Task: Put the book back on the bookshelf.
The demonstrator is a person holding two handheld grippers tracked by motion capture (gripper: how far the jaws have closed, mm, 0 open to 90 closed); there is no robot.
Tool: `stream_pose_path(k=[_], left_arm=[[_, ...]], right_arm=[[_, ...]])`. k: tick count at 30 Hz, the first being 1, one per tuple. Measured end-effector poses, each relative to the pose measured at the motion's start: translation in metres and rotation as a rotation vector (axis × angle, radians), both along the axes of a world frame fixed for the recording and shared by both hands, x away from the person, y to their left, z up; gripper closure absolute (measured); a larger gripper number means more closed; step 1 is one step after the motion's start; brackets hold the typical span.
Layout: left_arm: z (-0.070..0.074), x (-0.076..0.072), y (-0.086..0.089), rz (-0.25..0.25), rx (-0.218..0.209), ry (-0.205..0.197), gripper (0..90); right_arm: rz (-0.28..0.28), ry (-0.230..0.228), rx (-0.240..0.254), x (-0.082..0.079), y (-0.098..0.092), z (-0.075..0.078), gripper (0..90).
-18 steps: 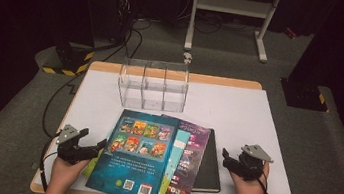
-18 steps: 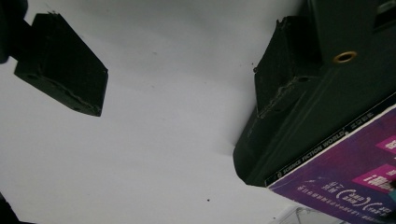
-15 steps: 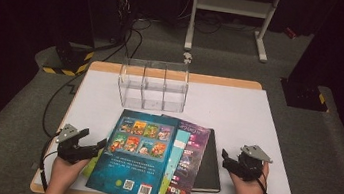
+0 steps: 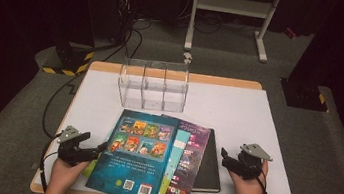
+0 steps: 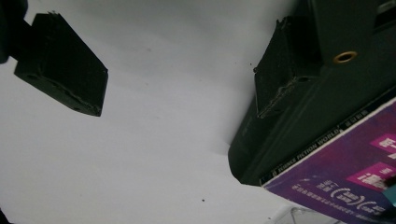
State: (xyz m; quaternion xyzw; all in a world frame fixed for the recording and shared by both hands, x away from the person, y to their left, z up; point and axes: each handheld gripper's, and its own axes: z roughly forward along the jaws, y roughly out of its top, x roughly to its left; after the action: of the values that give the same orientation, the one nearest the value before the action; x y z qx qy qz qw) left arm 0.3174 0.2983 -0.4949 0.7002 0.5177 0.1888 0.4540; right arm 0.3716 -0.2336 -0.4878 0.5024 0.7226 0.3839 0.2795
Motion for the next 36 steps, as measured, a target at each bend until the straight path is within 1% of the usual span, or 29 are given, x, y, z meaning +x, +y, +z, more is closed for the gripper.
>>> stream_pose_path(k=[3,5,7,9,12,15,18,23,25,26,27,28,29,30,31,33,35,36], left_arm=[[-0.004,-0.004,-0.002,-0.032,0.007,0.04,14.6],[-0.005,-0.008,-0.004,-0.05,-0.012,0.058,14.5],[-0.005,-0.013,-0.008,-0.066,-0.017,0.062,14.5],[-0.006,-0.015,-0.012,-0.077,-0.007,0.072,14.5],[-0.008,-0.018,-0.015,-0.102,-0.04,0.093,14.7],[-0.008,-0.021,-0.016,-0.091,-0.041,0.094,14.6],[-0.007,-0.024,-0.015,-0.091,-0.032,0.101,15.8],[-0.005,-0.027,-0.017,-0.126,-0.023,0.12,18.0],[-0.004,-0.029,-0.02,-0.147,-0.018,0.122,19.2],[-0.003,-0.03,-0.021,-0.166,-0.014,0.115,20.2],[-0.002,-0.032,-0.024,-0.231,-0.078,0.107,35.3],[-0.001,-0.033,-0.029,-0.265,-0.082,0.108,32.7],[0.0,-0.035,-0.036,-0.28,-0.047,0.097,32.3],[0.0,-0.037,-0.041,-0.285,-0.026,0.092,33.9],[0.001,-0.039,-0.045,-0.278,-0.01,0.078,31.8],[0.002,-0.038,-0.043,-0.273,-0.008,0.078,31.5],[0.002,-0.037,-0.033,-0.213,-0.008,0.06,29.8],[0.001,-0.036,-0.029,-0.188,-0.011,0.057,28.2]], right_arm=[[0.014,0.004,0.016,0.004,0.004,0.002,17.6],[0.023,-0.008,0.022,0.006,0.009,0.004,17.9],[0.037,-0.012,0.021,0.008,0.014,0.005,17.9],[0.053,-0.016,0.02,0.01,0.019,0.006,18.0],[0.071,-0.033,0.031,0.011,0.025,0.009,18.4],[0.088,-0.044,0.042,0.013,0.029,0.011,18.5],[0.096,-0.041,0.04,0.014,0.033,0.011,18.6],[0.097,-0.038,0.043,0.015,0.034,0.011,18.7],[0.095,-0.041,0.043,0.015,0.035,0.012,18.8],[0.096,-0.042,0.042,0.016,0.035,0.012,18.7],[0.096,-0.042,0.043,0.016,0.036,0.012,18.8],[0.096,-0.041,0.041,0.016,0.037,0.012,18.8],[0.098,-0.041,0.039,0.017,0.037,0.011,18.8],[0.099,-0.04,0.039,0.017,0.038,0.011,18.8],[0.099,-0.04,0.038,0.017,0.038,0.011,18.8],[0.1,-0.043,0.036,0.017,0.039,0.012,18.8],[0.098,-0.05,0.039,0.016,0.037,0.013,18.8],[0.095,-0.052,0.041,0.016,0.036,0.013,18.8]])
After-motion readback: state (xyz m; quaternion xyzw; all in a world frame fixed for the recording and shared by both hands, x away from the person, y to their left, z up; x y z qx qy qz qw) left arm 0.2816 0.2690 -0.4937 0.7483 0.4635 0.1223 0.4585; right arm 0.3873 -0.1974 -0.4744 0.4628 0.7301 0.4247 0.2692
